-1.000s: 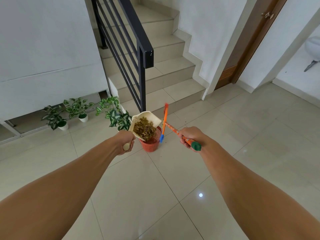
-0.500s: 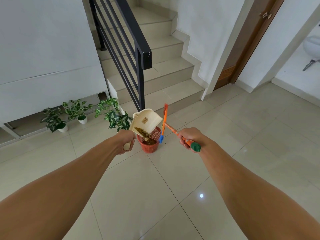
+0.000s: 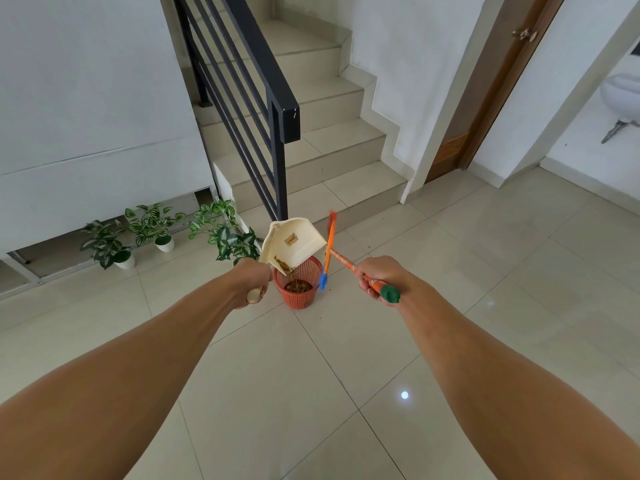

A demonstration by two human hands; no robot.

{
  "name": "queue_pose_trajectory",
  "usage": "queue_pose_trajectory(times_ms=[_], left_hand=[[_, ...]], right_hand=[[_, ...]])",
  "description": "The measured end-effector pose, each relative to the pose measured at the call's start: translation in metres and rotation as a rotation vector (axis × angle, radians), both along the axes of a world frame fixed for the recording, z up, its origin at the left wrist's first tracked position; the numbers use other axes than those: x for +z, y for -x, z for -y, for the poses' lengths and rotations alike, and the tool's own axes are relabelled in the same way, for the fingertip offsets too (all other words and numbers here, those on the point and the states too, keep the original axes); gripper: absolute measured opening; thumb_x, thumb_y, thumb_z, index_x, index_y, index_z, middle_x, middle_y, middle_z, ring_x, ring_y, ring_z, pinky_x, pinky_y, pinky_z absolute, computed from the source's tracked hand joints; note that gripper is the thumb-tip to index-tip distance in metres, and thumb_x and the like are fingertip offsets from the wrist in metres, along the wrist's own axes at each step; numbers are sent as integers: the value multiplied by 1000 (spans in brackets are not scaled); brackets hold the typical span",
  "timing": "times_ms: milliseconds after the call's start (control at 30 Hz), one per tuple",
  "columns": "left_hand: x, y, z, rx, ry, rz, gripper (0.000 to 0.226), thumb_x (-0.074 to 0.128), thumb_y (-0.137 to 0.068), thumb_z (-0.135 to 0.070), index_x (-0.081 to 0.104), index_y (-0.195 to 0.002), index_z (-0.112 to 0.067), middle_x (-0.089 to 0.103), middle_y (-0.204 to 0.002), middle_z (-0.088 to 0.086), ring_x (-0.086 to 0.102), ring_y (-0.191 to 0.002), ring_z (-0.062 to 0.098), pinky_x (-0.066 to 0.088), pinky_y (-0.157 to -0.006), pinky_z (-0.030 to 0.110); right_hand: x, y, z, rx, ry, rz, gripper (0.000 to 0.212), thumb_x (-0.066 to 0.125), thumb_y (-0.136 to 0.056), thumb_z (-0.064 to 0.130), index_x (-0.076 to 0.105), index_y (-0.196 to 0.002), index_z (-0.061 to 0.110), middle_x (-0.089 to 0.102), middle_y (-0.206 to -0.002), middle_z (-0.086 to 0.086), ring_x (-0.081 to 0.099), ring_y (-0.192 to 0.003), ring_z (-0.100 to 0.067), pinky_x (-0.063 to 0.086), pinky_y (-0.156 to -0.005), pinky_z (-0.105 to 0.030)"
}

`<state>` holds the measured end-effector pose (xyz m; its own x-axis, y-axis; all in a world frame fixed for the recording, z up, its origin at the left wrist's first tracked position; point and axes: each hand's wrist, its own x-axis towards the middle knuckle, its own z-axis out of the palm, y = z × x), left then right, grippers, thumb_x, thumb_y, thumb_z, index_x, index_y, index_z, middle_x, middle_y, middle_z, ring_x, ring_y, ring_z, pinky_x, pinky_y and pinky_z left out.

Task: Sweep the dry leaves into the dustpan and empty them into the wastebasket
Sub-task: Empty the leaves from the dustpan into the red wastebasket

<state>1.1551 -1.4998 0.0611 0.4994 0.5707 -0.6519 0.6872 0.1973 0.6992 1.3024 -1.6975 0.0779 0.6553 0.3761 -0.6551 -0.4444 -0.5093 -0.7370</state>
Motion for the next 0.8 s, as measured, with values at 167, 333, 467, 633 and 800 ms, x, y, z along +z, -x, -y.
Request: queue_pose_trajectory(times_ms=[167, 333, 467, 633, 800], left_hand=[[5, 3, 8, -59, -98, -26, 13, 47, -93, 1, 50, -106, 2, 50, -73, 9, 43, -51, 12, 36, -40, 20], [7, 9, 13, -58, -145, -34, 19, 52, -91, 0, 52, -110, 5, 51, -75, 11, 45, -53, 13, 37, -42, 22], [7, 19, 16, -59, -173, -40, 20, 55, -91, -1, 54, -109, 7, 53, -76, 12, 47, -55, 14, 39, -44, 24], [15, 36, 7, 8, -55, 17, 15, 53, -92, -1, 55, -105, 5, 51, -69, 8, 44, -51, 11, 37, -42, 21], [30, 75, -14, 138, 109, 58, 5, 50, -95, -4, 53, -92, -4, 49, -63, 4, 42, -37, 5, 36, -34, 12]], right_hand=[[1, 3, 1, 6, 4, 1, 14, 50, -87, -1, 61, -95, 2, 54, -68, -7, 50, -49, -9, 41, -33, -17], [3, 11, 2, 13, 8, 11, 14, 49, -87, -2, 59, -94, 2, 53, -71, -9, 50, -48, -9, 41, -33, -16], [7, 19, 5, 38, 27, 43, 12, 48, -86, -1, 59, -91, 2, 54, -68, -9, 50, -44, -8, 42, -34, -16], [12, 32, 6, 23, 14, 55, 12, 48, -85, -2, 59, -90, 1, 53, -67, -9, 48, -36, -7, 41, -33, -15], [21, 67, -18, 24, -6, 108, 18, 45, -84, -8, 56, -74, 2, 53, -61, -12, 47, -43, -12, 37, -33, -16]])
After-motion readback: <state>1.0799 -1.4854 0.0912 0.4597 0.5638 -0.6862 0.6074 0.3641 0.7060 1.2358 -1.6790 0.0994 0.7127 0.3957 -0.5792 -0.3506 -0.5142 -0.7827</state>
